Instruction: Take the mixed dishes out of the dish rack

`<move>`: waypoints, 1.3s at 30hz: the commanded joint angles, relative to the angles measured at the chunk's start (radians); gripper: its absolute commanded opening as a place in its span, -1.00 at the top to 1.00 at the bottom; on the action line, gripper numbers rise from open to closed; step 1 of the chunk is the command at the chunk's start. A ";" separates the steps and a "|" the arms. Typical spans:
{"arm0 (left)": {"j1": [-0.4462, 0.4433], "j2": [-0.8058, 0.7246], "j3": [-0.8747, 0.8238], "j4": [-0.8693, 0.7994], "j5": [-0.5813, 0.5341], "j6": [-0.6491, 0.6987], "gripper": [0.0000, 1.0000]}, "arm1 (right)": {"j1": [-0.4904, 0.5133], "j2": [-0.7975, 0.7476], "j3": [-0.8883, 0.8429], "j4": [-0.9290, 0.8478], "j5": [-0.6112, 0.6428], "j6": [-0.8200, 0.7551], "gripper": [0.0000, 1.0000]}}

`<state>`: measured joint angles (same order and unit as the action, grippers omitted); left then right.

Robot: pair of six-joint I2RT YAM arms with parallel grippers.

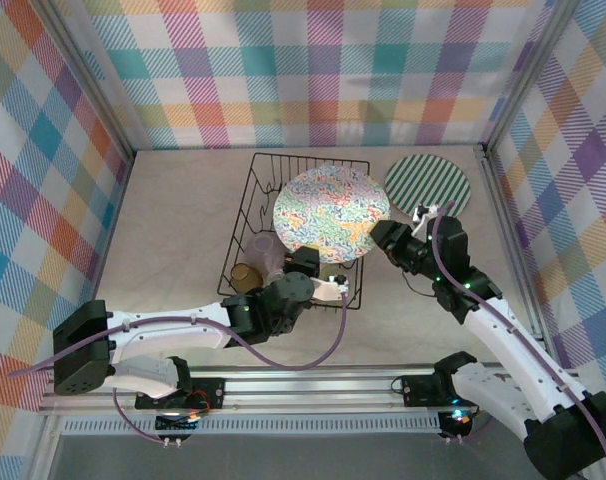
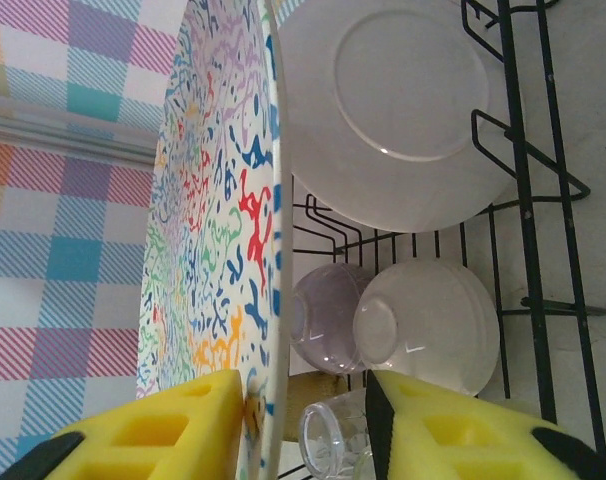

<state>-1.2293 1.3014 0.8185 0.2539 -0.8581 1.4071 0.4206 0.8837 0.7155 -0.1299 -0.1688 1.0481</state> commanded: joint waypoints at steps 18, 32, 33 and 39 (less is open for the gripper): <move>-0.010 -0.004 -0.004 0.058 -0.022 -0.011 1.00 | 0.049 0.027 0.022 -0.009 0.098 0.108 0.74; -0.010 -0.023 -0.015 0.047 -0.002 -0.032 -0.04 | 0.050 0.013 0.007 0.004 0.115 0.105 1.00; -0.010 -0.028 -0.020 0.048 0.003 -0.035 -0.44 | 0.050 0.013 0.009 0.005 0.115 0.104 1.00; -0.010 -0.067 -0.027 0.030 0.032 -0.076 -0.99 | 0.049 0.010 0.026 0.010 0.123 0.079 1.00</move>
<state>-1.2301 1.2812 0.8009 0.2630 -0.8486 1.3697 0.4664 0.9062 0.7200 -0.1749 -0.0597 1.1603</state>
